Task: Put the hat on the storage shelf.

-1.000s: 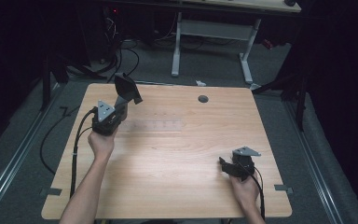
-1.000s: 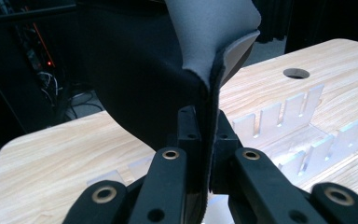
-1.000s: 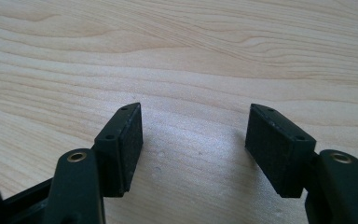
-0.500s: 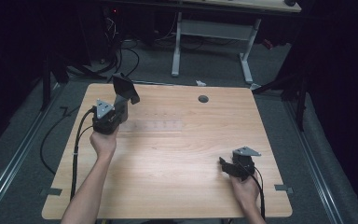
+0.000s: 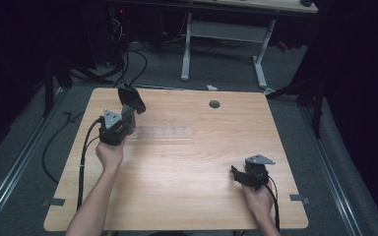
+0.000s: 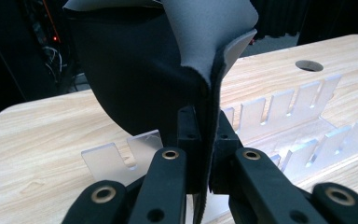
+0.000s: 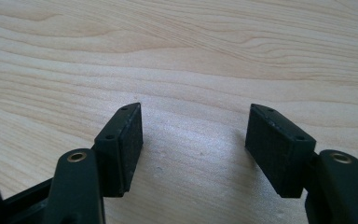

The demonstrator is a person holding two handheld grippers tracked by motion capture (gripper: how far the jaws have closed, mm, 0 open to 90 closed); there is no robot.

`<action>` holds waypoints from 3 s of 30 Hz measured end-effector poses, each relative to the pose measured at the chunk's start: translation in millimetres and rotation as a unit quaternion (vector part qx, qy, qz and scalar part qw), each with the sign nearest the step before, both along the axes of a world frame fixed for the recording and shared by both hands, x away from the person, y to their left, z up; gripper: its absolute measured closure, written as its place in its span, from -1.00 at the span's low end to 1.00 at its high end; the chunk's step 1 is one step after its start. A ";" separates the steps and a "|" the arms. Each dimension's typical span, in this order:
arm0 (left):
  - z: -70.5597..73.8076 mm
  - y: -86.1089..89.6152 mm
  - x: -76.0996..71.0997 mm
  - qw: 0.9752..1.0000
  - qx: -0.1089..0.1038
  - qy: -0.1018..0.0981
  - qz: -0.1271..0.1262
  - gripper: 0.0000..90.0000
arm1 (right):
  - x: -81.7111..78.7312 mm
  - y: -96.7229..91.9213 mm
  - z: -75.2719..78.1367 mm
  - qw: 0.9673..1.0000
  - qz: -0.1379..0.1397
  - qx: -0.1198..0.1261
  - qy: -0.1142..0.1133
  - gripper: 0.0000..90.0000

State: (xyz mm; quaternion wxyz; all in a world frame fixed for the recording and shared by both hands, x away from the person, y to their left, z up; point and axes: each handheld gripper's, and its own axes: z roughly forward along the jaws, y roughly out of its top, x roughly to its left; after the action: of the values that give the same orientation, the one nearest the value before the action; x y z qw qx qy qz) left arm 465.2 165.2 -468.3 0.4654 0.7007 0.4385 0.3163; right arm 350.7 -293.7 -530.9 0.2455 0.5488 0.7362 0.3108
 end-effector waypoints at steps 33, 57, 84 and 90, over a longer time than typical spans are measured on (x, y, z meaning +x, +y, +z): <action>-11.9 13.0 -10.3 0.999 -0.001 0.043 0.006 0.07 | 0.1 -0.1 0.0 1.000 0.000 0.000 0.000 -0.18; -10.6 47.5 -53.7 0.994 -0.050 0.093 -0.027 -0.36 | 0.2 -0.2 -0.1 1.000 0.001 0.000 0.000 -0.18; -63.8 20.5 -83.4 0.986 0.017 0.155 -0.059 -0.36 | 0.1 -0.1 -0.1 1.000 0.000 0.001 0.000 -0.18; -68.3 12.8 -81.5 0.983 0.051 0.171 -0.049 -0.37 | 0.1 -0.1 0.0 1.000 0.000 0.001 0.000 -0.18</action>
State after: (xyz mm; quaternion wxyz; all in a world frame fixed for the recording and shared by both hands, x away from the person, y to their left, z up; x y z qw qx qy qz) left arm 383.6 178.0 -536.6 0.3621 0.7880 0.4599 0.1910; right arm 350.8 -293.8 -530.9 0.2452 0.5488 0.7361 0.3112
